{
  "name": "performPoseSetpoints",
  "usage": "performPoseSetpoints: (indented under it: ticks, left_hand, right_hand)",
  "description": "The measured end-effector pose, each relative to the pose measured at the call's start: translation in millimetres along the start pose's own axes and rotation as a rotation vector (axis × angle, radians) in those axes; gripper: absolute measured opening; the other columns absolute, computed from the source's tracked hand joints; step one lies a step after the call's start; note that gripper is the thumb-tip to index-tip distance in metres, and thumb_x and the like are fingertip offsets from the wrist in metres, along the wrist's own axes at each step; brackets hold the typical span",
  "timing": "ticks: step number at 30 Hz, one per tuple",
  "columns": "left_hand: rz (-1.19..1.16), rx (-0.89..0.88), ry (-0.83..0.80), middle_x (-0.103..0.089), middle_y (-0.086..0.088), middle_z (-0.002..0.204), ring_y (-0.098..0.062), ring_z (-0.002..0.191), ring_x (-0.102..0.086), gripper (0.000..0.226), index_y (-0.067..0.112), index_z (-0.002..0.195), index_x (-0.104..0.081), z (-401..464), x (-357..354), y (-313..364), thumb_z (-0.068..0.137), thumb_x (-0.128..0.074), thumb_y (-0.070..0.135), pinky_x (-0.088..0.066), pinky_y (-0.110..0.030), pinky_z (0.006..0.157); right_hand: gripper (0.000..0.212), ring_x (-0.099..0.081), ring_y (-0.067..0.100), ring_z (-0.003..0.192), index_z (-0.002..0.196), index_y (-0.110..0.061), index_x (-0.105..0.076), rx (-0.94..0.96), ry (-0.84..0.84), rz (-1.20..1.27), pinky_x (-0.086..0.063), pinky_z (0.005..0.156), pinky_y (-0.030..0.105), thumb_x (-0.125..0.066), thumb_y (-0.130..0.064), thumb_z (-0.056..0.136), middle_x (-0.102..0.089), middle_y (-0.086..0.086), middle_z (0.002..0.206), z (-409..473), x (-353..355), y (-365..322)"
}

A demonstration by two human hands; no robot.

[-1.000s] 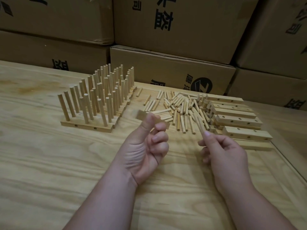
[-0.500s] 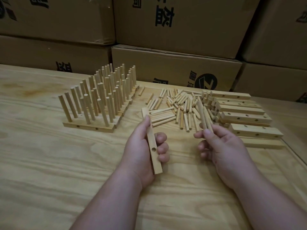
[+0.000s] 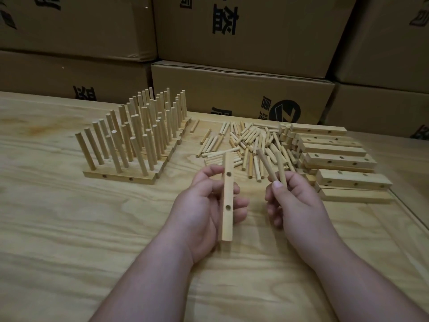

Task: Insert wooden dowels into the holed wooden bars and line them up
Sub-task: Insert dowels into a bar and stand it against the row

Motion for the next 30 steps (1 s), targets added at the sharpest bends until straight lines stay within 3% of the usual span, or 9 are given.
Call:
performPoseSetpoints:
  ticks: [3,7,10,12,15,18,22,25,30]
  left_hand:
    - [0.000,0.054,-0.061,-0.076,-0.017,0.092,-0.032,0.077,-0.076,0.032,0.015,0.118,-0.062,-2,-5,-6,0.101,-0.038,0.004,-0.063,-0.039,0.058]
    - [-0.062,0.086,-0.115,-0.075,-0.021,0.106,-0.033,0.085,-0.076,0.034,0.013,0.123,-0.065,-4,-11,-5,0.095,-0.045,0.013,-0.063,-0.040,0.064]
    - [-0.055,0.071,-0.122,-0.074,-0.016,0.104,-0.027,0.077,-0.074,0.040,0.014,0.123,-0.063,-7,-15,-2,0.086,-0.066,0.029,-0.061,-0.033,0.059]
    - [-0.019,0.049,-0.079,-0.075,-0.014,0.102,-0.022,0.069,-0.073,0.046,0.015,0.127,-0.055,-5,-11,-2,0.084,-0.070,0.026,-0.058,-0.027,0.052]
    - [-0.014,0.060,-0.052,-0.076,-0.018,0.106,-0.025,0.068,-0.074,0.020,0.012,0.120,-0.048,-4,-8,-4,0.101,-0.051,0.017,-0.059,-0.028,0.050]
    - [-0.028,0.102,-0.045,-0.076,-0.020,0.107,-0.027,0.067,-0.074,0.032,0.005,0.128,-0.046,-4,-6,-6,0.104,-0.033,0.021,-0.058,-0.029,0.049]
    - [0.017,0.084,0.020,-0.076,-0.013,0.094,-0.021,0.053,-0.060,0.035,0.012,0.121,-0.054,-1,2,-4,0.107,-0.036,0.038,-0.043,-0.024,0.041]
    - [0.028,0.051,0.060,-0.075,-0.011,0.091,-0.017,0.052,-0.055,0.039,0.020,0.121,-0.064,0,4,-2,0.104,-0.042,0.048,-0.041,-0.023,0.042]
    - [-0.017,0.002,0.106,-0.068,-0.007,0.083,-0.016,0.060,-0.058,0.026,0.006,0.104,-0.067,1,8,3,0.098,-0.054,0.027,-0.043,-0.025,0.047]
  right_hand:
    - [0.016,-0.047,0.011,0.050,0.095,-0.012,-0.057,-0.002,-0.001,0.041,-0.039,0.043,0.018,-0.045,-0.011,0.105,-0.055,-0.002,0.066,-1,0,-1]
    - [0.015,-0.047,0.013,0.049,0.098,-0.012,-0.057,-0.011,0.006,0.073,-0.039,0.041,0.020,-0.044,-0.013,0.105,-0.056,0.001,0.066,0,1,1]
    - [0.016,-0.048,0.013,0.049,0.099,-0.013,-0.058,0.003,0.009,0.063,-0.039,0.041,0.020,-0.044,-0.014,0.105,-0.057,0.002,0.066,-1,2,-1]
    - [0.016,-0.048,0.014,0.049,0.097,-0.014,-0.058,0.013,0.006,0.046,-0.040,0.042,0.020,-0.044,-0.014,0.105,-0.058,0.001,0.066,-1,2,-2]
    - [0.016,-0.048,0.014,0.050,0.096,-0.015,-0.058,0.014,0.007,0.045,-0.040,0.043,0.020,-0.044,-0.014,0.105,-0.058,0.001,0.067,-1,1,-3]
    - [0.015,-0.049,0.013,0.051,0.094,-0.014,-0.058,0.040,0.027,0.011,-0.041,0.044,0.019,-0.046,-0.013,0.104,-0.059,0.001,0.069,-1,3,-5]
    - [0.014,-0.049,0.006,0.050,0.093,-0.019,-0.063,0.074,0.054,-0.032,-0.042,0.047,0.019,-0.053,-0.016,0.102,-0.057,-0.009,0.063,0,6,-4]
    - [0.013,-0.053,0.002,0.064,0.099,-0.026,-0.068,0.103,0.068,-0.044,-0.041,0.063,0.024,-0.057,-0.019,0.100,-0.060,-0.020,0.065,1,9,-5]
    - [0.013,-0.055,-0.006,0.059,0.102,-0.027,-0.072,0.163,0.071,-0.060,-0.038,0.060,0.011,-0.060,-0.022,0.098,-0.059,-0.027,0.062,0,12,-15]
Point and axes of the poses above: each hand's wrist, its own z-axis towards the middle knuckle, its own x-axis out of the back of the hand, y = z × x, the point moved 10 cm from there along z, towards the middle knuckle
